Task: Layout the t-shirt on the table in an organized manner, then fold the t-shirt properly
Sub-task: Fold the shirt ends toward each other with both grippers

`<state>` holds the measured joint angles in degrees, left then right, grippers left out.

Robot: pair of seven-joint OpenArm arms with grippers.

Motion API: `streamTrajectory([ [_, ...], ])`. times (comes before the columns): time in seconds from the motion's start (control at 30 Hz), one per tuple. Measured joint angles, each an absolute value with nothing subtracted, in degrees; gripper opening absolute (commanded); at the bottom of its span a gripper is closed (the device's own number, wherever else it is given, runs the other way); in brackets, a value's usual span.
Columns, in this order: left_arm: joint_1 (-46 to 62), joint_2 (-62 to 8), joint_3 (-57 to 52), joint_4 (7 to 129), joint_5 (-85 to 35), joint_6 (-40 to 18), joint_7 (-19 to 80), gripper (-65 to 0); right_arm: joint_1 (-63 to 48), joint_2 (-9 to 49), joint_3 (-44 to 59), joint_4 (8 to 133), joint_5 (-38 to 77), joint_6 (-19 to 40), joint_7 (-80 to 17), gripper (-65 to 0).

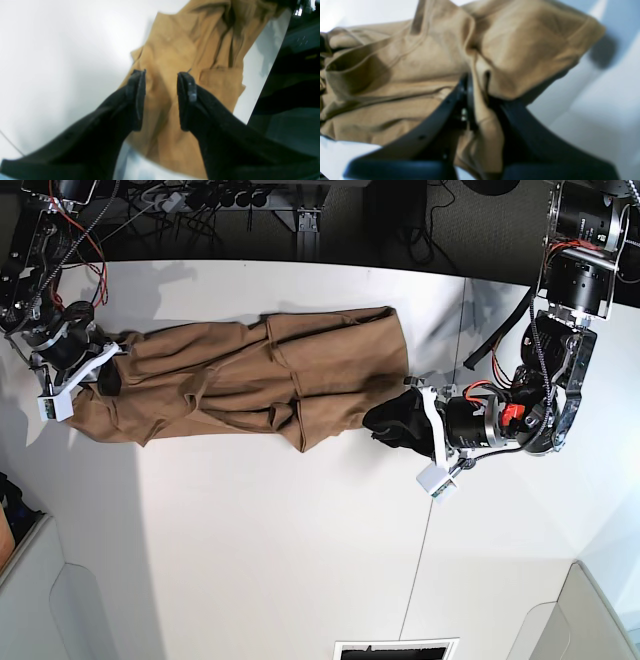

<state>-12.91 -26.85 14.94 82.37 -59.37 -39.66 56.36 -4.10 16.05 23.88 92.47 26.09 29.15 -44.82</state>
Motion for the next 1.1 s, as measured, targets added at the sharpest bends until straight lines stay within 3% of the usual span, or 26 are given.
streamTrajectory([
  [0.27, -7.03, -29.47, 14.87, 82.48, -53.84, -39.66, 54.11, -40.9, -4.12, 21.39, 23.88, 93.1, 31.66, 29.12, -44.86, -65.0],
  [0.4, -1.26, -29.19, 14.96, 82.5, -48.36, -39.94, 44.64, -40.9, -4.12, 20.78, 23.88, 96.31, 34.39, 29.61, -45.8, -65.0],
  [0.63, -0.54, -22.5, 14.59, 80.27, -43.83, -40.36, 41.87, -40.9, -4.12, 20.95, 21.69, 104.42, 37.26, 31.53, -48.77, -65.0],
  [0.83, -0.82, -18.61, 14.44, 76.77, -45.08, -40.91, 40.97, -40.9, -4.08, 20.12, 10.22, 108.49, 34.96, 31.55, -49.32, -65.0],
  [1.1, -0.93, -18.24, 14.44, 76.69, -45.06, -41.01, 41.12, -40.9, -3.95, 13.52, -7.99, 110.96, 17.61, 31.68, -48.03, -65.0],
])
